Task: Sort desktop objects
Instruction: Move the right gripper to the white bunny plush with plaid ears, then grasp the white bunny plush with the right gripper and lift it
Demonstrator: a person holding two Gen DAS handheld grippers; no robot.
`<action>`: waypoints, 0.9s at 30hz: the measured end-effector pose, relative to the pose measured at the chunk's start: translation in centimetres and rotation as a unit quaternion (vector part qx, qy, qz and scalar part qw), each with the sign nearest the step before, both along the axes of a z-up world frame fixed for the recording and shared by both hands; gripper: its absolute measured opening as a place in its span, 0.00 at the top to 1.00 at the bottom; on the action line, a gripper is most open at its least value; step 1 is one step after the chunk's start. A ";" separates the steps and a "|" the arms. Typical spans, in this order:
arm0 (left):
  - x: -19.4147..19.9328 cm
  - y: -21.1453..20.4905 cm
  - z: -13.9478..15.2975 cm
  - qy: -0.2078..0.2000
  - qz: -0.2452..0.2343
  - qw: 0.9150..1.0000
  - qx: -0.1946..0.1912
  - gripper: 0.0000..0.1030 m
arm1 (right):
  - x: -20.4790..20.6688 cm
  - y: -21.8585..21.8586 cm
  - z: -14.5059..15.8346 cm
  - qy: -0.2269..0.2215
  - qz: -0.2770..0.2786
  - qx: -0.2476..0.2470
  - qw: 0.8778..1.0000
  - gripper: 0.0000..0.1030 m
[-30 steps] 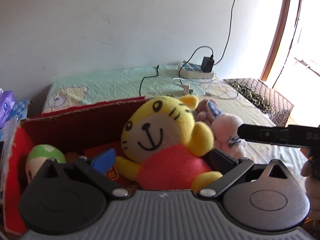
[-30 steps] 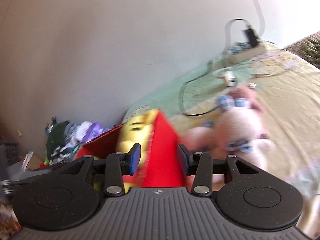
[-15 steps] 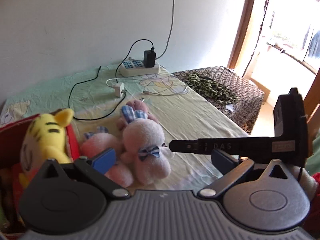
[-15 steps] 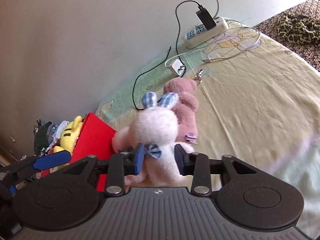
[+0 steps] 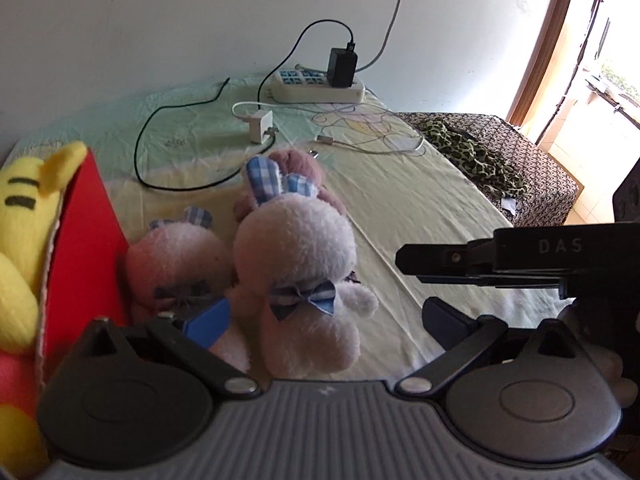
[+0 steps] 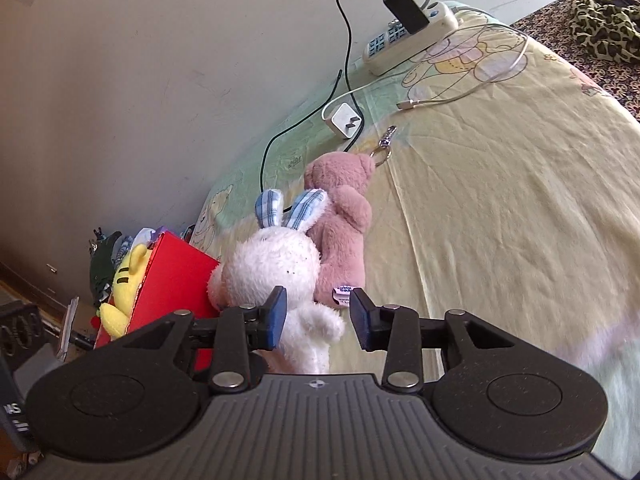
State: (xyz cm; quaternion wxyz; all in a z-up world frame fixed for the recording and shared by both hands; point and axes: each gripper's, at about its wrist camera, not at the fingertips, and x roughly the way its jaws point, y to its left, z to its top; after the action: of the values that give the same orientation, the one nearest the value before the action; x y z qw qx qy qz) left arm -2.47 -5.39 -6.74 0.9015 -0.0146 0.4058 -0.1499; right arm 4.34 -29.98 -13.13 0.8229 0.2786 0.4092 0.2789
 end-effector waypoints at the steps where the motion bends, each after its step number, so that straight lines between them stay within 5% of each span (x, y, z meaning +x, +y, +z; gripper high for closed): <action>1: 0.4 0.0 -0.4 0.008 0.005 1.000 -0.001 0.01 | 0.2 0.0 0.0 0.001 0.003 0.001 1.000 0.61; 8: 1.8 -1.2 -1.4 0.022 0.015 0.999 0.027 0.01 | 1.7 1.1 -0.2 0.003 0.044 0.002 0.999 0.61; 14: 3.1 -0.9 -2.6 0.057 0.021 0.998 0.005 0.01 | 3.2 3.2 -0.8 0.004 0.085 -0.003 0.996 0.61; 27: 5.2 -0.9 -3.8 0.060 0.033 0.998 0.015 0.12 | 5.6 5.4 -2.7 0.022 0.148 0.057 0.987 0.52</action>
State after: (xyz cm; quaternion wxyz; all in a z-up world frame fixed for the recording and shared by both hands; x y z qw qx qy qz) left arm 2.77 -6.25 -10.51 0.8799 -0.0232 0.4609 -0.1131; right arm 9.99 -24.58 -15.83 0.7460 0.2673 0.4472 0.4147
